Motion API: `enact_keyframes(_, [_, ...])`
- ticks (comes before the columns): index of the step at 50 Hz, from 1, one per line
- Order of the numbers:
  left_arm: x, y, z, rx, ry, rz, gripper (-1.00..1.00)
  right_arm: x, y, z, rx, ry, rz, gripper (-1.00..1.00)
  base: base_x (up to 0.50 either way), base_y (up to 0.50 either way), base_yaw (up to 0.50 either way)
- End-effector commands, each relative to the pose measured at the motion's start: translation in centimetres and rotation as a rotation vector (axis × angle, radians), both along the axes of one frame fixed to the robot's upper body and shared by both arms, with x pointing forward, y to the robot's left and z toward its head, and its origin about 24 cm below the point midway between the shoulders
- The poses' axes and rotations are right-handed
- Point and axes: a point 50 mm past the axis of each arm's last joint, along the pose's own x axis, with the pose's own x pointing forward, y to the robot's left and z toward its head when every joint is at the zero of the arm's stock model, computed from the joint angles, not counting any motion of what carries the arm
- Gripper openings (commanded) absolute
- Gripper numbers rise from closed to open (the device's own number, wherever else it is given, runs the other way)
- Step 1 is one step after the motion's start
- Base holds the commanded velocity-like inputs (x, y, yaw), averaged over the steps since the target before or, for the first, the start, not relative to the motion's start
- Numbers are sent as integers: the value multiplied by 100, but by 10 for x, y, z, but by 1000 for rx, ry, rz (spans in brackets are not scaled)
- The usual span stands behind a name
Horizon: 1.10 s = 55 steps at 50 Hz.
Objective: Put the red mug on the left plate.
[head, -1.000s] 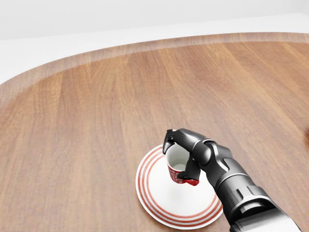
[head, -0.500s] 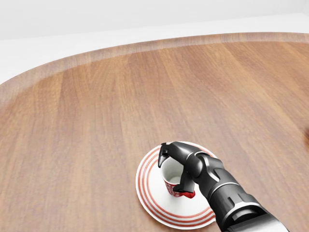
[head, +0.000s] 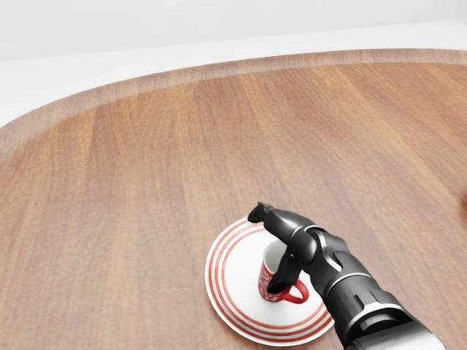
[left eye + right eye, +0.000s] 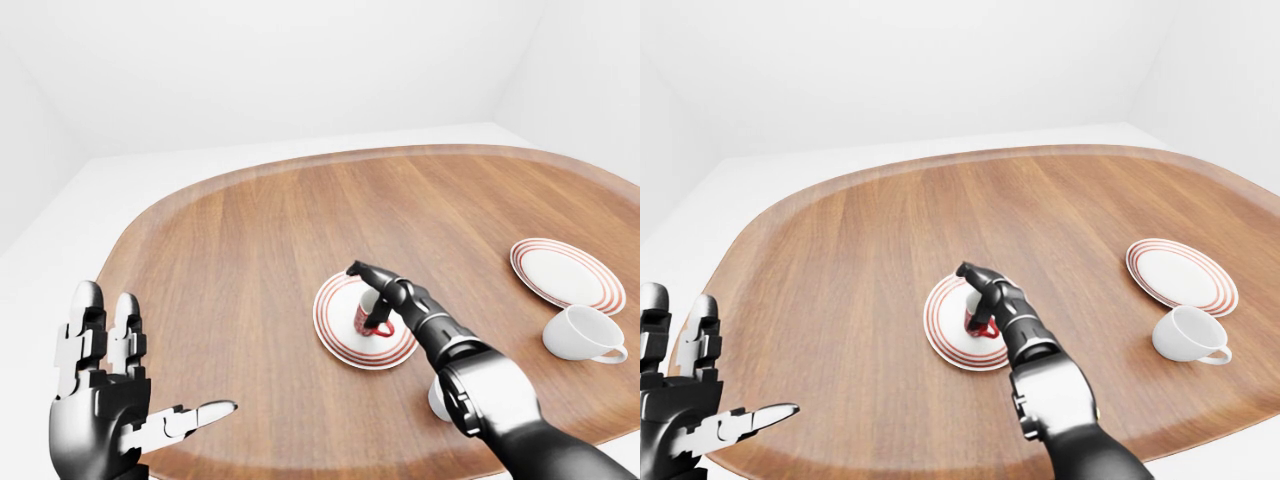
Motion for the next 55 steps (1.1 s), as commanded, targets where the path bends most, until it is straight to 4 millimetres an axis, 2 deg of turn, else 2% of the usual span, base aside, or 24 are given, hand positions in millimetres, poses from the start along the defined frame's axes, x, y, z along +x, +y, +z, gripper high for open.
enact_keyframes(1, [-1, 1, 1, 0, -3, 2, 100, 2, -2, 4, -7, -6, 4, 100, 0, 0, 0])
enact_keyframes(20, [-2, 1, 1, -2, -4, 4, 100, 1, -4, 2, -24, -4, 8, 100, 0, 0, 0])
enact_keyframes(24, [-2, 1, 1, -2, -3, 4, 100, 7, -4, 11, -13, -15, 16, 100, 0, 0, 0])
enact_keyframes(28, [-2, 1, 1, -3, -5, 4, 100, 25, -3, 58, 104, -69, 63, 100, 0, 0, 0])
enact_keyframes(29, [-2, 1, 1, -2, -4, 4, 100, 31, 0, 92, 179, -132, 125, 100, 0, 0, 0])
enact_keyframes(30, [-2, 1, 1, -2, -4, 4, 100, 28, 4, 117, 222, -184, 200, 100, 0, 0, 0])
enact_keyframes(32, [-2, 1, 1, -2, -4, 4, 100, 19, 7, 149, 246, -273, 293, 100, 0, 0, 0])
enact_keyframes(34, [-3, 1, 1, -3, -4, 3, 100, 7, 4, 193, 253, -469, 333, 100, 0, 0, 0])
enact_keyframes(35, [-4, 1, 1, -3, -6, 4, 100, 3, 1, 205, 249, -519, 324, 100, 0, 0, 0])
enact_keyframes(37, [-4, 1, 1, -3, -7, 5, 100, -5, -8, 220, 236, -580, 288, 100, 0, 0, 0])
enact_keyframes(39, [-3, 1, 1, -2, -5, 3, 100, -11, -14, 225, 236, -609, 269, 100, 0, 0, 0])
enact_keyframes(46, [-4, 1, 1, -2, -6, 4, 100, -31, -41, 233, 228, -679, 192, 100, 0, 0, 0])
enact_keyframes(51, [-4, 0, 2, -2, -7, 4, 100, -62, -68, 240, 202, -778, 146, 100, 0, 0, 0])
enact_keyframes(52, [-4, 0, 2, -2, -7, 4, 100, -62, -68, 240, 200, -779, 149, 100, 0, 0, 0])
enact_keyframes(55, [-4, 0, 2, 0, -7, 5, 100, -85, -82, 242, 183, -834, 131, 100, 0, 0, 0])
